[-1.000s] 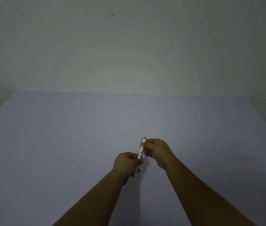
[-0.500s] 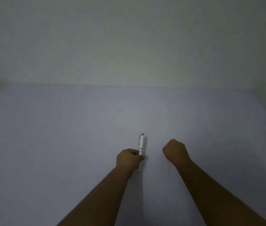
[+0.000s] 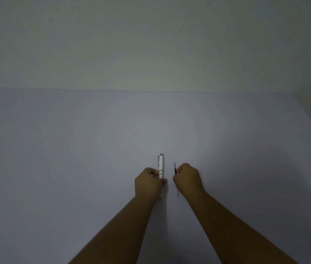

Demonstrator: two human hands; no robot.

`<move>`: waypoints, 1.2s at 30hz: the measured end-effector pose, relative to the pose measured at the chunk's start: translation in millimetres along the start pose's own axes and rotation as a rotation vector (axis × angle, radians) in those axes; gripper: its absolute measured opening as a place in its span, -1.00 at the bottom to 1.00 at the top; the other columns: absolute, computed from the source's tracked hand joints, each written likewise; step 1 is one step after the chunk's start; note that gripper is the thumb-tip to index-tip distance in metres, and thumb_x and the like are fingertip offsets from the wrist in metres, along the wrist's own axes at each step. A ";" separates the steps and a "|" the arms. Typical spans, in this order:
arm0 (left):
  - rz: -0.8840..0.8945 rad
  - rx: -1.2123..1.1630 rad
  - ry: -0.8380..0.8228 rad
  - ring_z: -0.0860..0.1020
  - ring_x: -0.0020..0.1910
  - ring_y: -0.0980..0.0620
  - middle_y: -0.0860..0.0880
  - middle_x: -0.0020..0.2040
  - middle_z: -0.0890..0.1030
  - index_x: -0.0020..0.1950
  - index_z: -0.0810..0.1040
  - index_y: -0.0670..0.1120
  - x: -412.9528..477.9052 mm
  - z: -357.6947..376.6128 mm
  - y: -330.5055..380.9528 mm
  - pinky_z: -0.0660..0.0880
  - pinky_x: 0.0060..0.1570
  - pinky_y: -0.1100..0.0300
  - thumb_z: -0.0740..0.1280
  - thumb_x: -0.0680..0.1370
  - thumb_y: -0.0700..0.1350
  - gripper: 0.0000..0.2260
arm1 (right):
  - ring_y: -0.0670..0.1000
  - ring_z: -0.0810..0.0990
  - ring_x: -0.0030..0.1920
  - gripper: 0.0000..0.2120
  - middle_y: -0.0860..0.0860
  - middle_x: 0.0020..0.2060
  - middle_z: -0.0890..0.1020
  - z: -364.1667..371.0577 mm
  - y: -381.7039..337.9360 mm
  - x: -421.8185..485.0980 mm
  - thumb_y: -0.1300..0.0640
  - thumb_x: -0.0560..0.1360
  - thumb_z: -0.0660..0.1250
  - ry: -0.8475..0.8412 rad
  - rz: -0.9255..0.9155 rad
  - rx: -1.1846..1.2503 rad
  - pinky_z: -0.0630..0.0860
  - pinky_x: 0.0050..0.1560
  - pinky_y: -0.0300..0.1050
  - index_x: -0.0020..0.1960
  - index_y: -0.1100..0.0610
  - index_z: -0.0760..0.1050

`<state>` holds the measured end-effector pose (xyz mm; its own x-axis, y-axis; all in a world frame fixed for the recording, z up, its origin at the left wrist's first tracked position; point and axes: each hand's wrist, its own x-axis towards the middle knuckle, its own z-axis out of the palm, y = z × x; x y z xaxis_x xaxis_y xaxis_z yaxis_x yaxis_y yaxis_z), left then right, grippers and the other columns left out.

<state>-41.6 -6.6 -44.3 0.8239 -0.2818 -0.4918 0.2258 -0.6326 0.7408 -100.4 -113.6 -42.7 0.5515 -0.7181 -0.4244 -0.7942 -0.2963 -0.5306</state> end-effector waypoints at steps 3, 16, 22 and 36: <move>0.004 0.016 0.009 0.48 -0.36 0.22 0.10 -0.32 0.53 -0.15 0.53 -0.06 1.2 1.2 -0.5 0.31 -0.46 0.40 0.50 0.36 -0.12 -0.82 | 0.19 0.64 -0.03 -0.82 0.21 -0.01 0.65 3.6 -2.8 1.0 0.27 0.43 0.28 -0.011 0.012 0.008 0.52 -0.22 -0.13 0.02 0.26 0.51; -0.013 0.044 0.011 0.45 -0.39 0.20 0.04 -0.27 0.53 -0.11 0.53 -0.06 -1.5 3.9 1.4 0.33 -0.61 0.43 0.49 0.38 -0.12 -0.83 | 0.04 0.58 -0.36 -0.86 0.18 -0.13 0.69 7.3 0.2 5.5 0.23 0.44 0.29 -0.063 0.032 0.008 0.37 -0.57 -0.29 -0.07 0.27 0.58; -0.024 0.032 0.001 0.45 -0.37 0.22 0.08 -0.29 0.51 -0.14 0.50 -0.03 0.0 4.1 1.0 0.31 -0.48 0.40 0.49 0.38 -0.08 -0.81 | 0.02 0.54 -0.44 -0.88 0.19 -0.19 0.68 6.5 0.1 4.2 0.22 0.42 0.29 -0.062 0.030 0.012 0.27 -0.62 -0.30 -0.16 0.26 0.57; -0.027 0.064 0.004 0.51 -0.31 0.14 0.09 -0.30 0.51 -0.14 0.50 -0.01 2.9 3.4 -2.6 0.39 -0.39 0.35 0.49 0.37 -0.06 -0.80 | -0.08 0.48 -0.53 -0.82 0.09 -0.32 0.61 7.8 2.0 4.0 0.15 0.43 0.31 -0.035 0.050 0.033 0.25 -0.64 -0.34 -0.13 0.27 0.60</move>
<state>-41.6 -8.3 -49.3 0.8199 -0.2614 -0.5094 0.2144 -0.6847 0.6965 -97.8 -112.1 -51.1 0.5203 -0.7092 -0.4758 -0.8123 -0.2391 -0.5319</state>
